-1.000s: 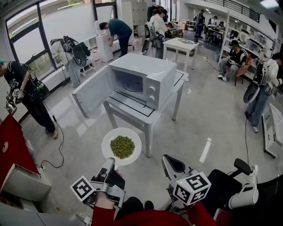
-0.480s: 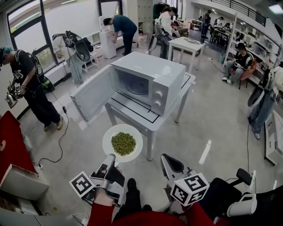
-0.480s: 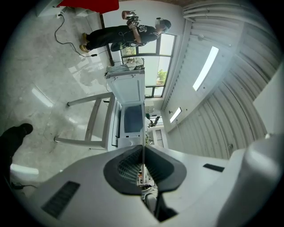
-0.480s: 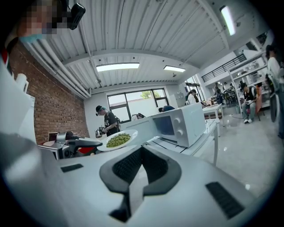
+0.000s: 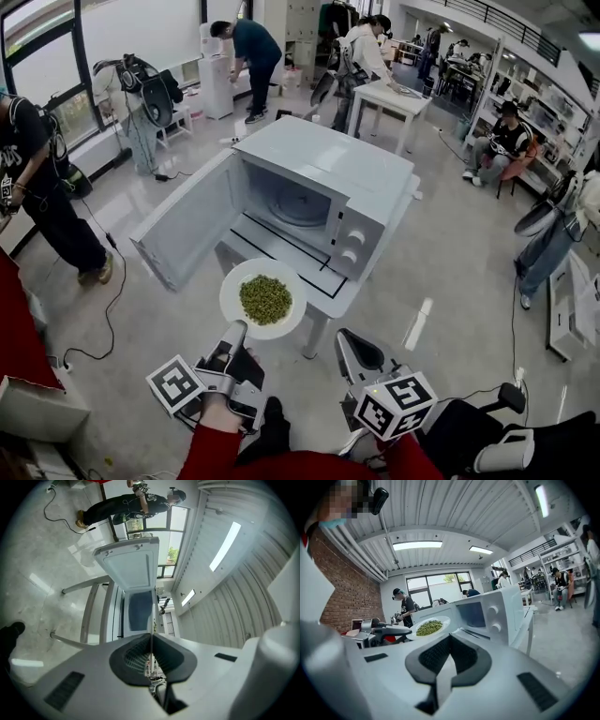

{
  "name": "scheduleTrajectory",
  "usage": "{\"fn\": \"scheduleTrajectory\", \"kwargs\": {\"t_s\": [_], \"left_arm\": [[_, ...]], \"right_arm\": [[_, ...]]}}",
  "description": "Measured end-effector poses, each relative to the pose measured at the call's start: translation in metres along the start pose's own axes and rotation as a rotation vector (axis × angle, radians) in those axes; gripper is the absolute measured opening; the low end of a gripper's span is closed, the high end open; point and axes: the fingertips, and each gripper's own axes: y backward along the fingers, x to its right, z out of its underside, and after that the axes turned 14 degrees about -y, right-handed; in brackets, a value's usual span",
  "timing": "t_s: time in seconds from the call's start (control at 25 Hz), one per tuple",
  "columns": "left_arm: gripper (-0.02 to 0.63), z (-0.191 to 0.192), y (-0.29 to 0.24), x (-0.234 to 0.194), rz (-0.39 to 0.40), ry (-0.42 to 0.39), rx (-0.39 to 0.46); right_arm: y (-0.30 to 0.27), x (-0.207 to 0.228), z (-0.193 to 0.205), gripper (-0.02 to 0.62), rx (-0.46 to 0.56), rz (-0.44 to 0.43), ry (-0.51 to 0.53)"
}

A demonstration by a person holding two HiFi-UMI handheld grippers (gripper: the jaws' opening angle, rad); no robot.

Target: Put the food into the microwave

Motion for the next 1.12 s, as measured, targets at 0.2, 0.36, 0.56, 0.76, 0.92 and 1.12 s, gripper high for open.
{"fn": "scheduleTrajectory", "kwargs": {"t_s": [0.2,0.36,0.56,0.76,0.92,1.12], "left_arm": [[0.025,-0.052,-0.022,-0.009,0.018,0.021,-0.039],[0.025,-0.071,-0.045,-0.017,0.017,0.04,-0.044],[0.025,-0.115,-0.054,-0.035,0.006,0.049,-0.061],[0.025,-0.156,-0.063,-0.077,0.023,0.056,-0.065],[0.025,-0.171,-0.083,-0.118,0.019,0.087,-0.061],[0.025,-0.147,-0.112,-0.115,0.042,0.138,-0.073]], "right_arm": [[-0.051,-0.032,-0.008,0.014,0.007,0.052,-0.001],[-0.075,-0.03,-0.015,0.014,-0.003,0.084,0.002],[-0.112,-0.052,-0.009,0.014,-0.02,0.124,0.003],[-0.161,-0.069,0.027,0.014,-0.047,0.154,-0.004],[-0.2,-0.065,0.047,0.014,-0.073,0.169,0.011],[-0.207,-0.049,0.049,0.014,-0.104,0.159,0.012]]}}
